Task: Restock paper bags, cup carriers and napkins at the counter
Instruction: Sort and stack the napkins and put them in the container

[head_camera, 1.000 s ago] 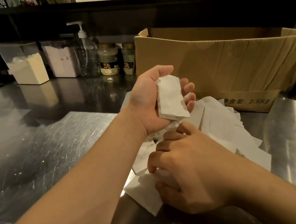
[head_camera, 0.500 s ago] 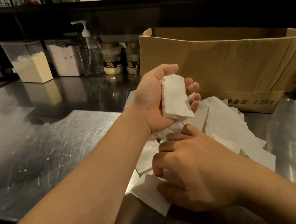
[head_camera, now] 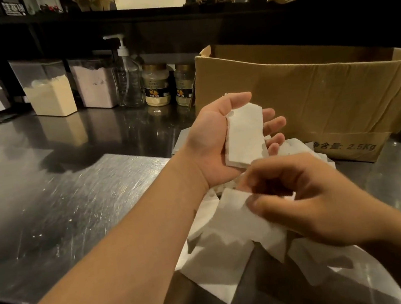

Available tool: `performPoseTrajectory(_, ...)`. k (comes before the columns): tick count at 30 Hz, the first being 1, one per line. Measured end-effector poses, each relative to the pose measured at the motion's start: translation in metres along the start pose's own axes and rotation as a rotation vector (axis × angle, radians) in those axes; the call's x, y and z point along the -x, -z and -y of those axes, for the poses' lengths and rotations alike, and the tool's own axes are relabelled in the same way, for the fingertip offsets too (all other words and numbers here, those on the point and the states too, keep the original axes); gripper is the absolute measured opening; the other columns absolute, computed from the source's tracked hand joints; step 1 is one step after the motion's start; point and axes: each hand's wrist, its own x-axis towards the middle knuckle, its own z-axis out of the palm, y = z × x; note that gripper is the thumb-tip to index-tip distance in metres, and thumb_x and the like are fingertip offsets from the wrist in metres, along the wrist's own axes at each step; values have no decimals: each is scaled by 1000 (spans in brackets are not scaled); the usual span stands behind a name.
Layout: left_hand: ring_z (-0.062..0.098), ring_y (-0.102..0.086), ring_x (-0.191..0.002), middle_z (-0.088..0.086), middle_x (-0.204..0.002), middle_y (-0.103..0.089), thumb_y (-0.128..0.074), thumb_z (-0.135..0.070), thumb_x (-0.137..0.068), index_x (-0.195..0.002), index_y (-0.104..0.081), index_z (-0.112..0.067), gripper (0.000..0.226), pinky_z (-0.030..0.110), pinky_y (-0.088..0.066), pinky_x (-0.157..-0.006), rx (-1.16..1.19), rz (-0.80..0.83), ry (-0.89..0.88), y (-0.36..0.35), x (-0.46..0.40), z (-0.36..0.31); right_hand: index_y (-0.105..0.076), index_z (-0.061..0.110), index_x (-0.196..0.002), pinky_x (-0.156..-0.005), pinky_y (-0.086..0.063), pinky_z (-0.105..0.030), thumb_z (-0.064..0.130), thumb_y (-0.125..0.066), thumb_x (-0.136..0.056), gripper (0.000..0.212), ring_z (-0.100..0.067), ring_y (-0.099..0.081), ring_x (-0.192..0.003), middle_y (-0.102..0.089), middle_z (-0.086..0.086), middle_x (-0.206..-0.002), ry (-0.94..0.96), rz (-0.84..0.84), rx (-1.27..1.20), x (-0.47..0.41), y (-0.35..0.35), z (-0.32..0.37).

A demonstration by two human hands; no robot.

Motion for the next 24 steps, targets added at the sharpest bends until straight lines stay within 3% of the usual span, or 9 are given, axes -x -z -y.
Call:
performPoseTrajectory(2, 29, -59, -107, 18, -124, -61, -54, -41, -95, -146, -51, -4, 63, 41, -47, -103, -29, 33, -4, 1, -2, 1, -70, 22, -85, -69, -54, -44, 31, -62, -85, 12, -27, -61, -76, -65, -7, -83, 24, -103, -148, 1, 10, -2)
performPoseTrajectory(4, 31, -54, -116, 21, -135, -56, -55, -43, -95, -145, -53, -5, 63, 47, -38, -114, -80, 78, 6, 4, -5, 2, -69, 18, -82, -71, -56, -45, 31, -61, -81, 15, -30, -61, -81, -65, -7, -85, 39, -247, -207, 1, 18, -5)
performPoseTrajectory(7, 30, -57, -107, 16, -125, -59, -57, -43, -91, -130, -63, -8, 54, 45, -44, -105, -126, 128, 56, 3, -6, 2, -65, 15, -78, -74, -59, -39, 36, -58, -80, 22, -23, -63, -85, -63, 0, -85, 22, -458, -83, -1, 22, -10)
performPoseTrajectory(10, 31, -57, -107, 15, -123, -61, -59, -45, -85, -131, -62, -10, 58, 48, -41, -109, -162, 179, 105, 4, -7, 5, -64, 20, -82, -65, -59, -23, 35, -58, -86, 17, -18, -62, -90, -58, 2, -94, -95, -604, 50, -4, 23, -16)
performPoseTrajectory(14, 36, -48, -122, 18, -129, -56, -52, -52, -92, -132, -60, -11, 58, 56, -29, -121, -236, 227, 160, 2, -8, 10, -62, 23, -82, -69, -62, -31, 38, -57, -83, 16, -18, -60, -97, -53, 5, -99, -212, -679, 86, -7, 23, -24)
performPoseTrajectory(17, 36, -51, -120, 16, -121, -61, -47, -62, -92, -131, -57, -17, 61, 53, -41, -113, -241, 298, 159, -1, -6, 13, -61, 26, -82, -66, -60, -23, 43, -57, -82, 17, -17, -59, -97, -53, 5, -101, -235, -720, 112, -9, 24, -25)
performPoseTrajectory(19, 34, -58, -116, 12, -116, -65, -47, -67, -89, -133, -54, -24, 62, 49, -50, -102, -265, 354, 178, -1, -5, 13, -61, 30, -83, -74, -62, -32, 45, -57, -82, 16, -18, -59, -98, -54, 5, -102, -237, -740, 124, -9, 25, -26)
performPoseTrajectory(21, 33, -61, -112, 13, -117, -63, -54, -59, -91, -136, -54, -21, 59, 47, -53, -98, -284, 366, 203, 0, -5, 13, -61, 37, -86, -79, -62, -40, 47, -58, -84, 11, -17, -58, -98, -53, 6, -103, -232, -739, 140, -9, 25, -28)
performPoseTrajectory(24, 32, -64, -103, 16, -114, -62, -64, -41, -90, -139, -53, -14, 56, 47, -56, -91, -344, 263, 204, 2, -5, 12, -56, 42, -101, -82, -60, -37, 45, -60, -90, 12, -15, -57, -100, -53, 7, -109, -202, -788, 190, -8, 22, -33)
